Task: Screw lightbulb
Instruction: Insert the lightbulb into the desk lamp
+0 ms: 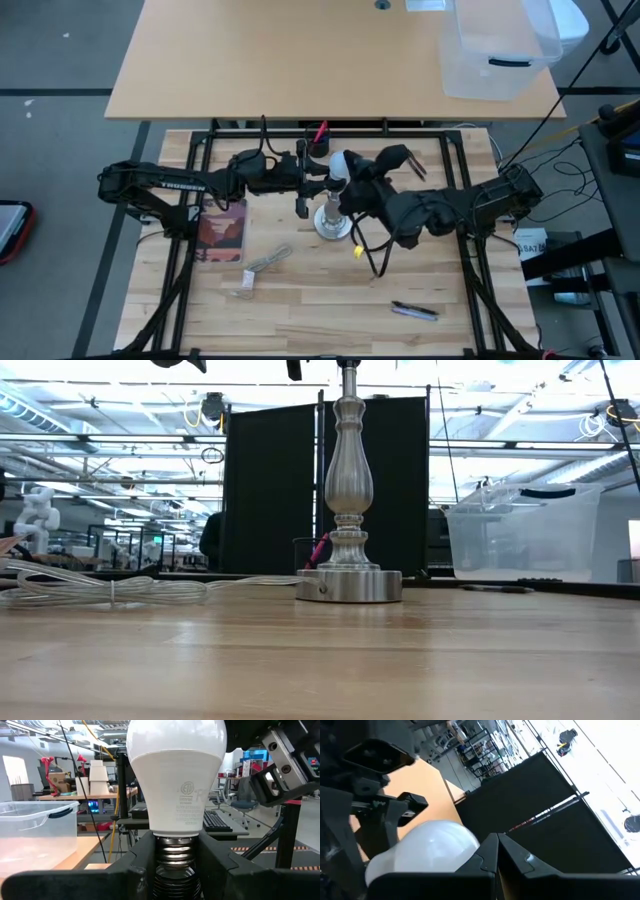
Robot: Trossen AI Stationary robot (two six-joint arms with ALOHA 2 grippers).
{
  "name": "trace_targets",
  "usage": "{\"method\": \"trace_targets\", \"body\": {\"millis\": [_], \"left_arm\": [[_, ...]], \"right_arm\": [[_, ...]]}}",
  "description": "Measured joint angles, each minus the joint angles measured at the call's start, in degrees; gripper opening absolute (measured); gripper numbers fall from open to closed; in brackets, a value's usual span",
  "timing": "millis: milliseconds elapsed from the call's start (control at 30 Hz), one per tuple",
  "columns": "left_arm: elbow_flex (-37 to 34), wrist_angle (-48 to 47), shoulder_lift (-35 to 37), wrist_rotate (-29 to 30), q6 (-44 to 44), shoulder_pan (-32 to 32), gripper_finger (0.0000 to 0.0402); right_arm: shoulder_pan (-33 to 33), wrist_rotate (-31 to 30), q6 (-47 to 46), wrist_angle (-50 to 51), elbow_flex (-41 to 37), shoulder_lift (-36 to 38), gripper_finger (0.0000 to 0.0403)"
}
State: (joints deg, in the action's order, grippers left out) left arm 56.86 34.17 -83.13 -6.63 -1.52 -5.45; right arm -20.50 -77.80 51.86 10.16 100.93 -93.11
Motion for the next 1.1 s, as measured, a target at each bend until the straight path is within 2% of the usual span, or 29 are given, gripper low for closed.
{"method": "trace_targets", "body": {"millis": [200, 700, 1100], "left_arm": [[-0.02, 0.01, 0.0, 0.04, -0.01, 0.0, 0.0104], [-0.05, -0.35, 0.0, 0.02, -0.07, 0.0, 0.0104], [-0.05, -0.46, -0.02, 0.46, -0.26, 0.02, 0.0127]], "right_arm": [[1.25, 0.13, -2.5, 3.26, -0.01, -0.01, 0.0], [1.82, 5.29, -4.65, 5.42, 0.06, 0.19, 0.0], [2.35, 8.94, -6.31, 7.18, 0.12, 0.14, 0.0]]}}
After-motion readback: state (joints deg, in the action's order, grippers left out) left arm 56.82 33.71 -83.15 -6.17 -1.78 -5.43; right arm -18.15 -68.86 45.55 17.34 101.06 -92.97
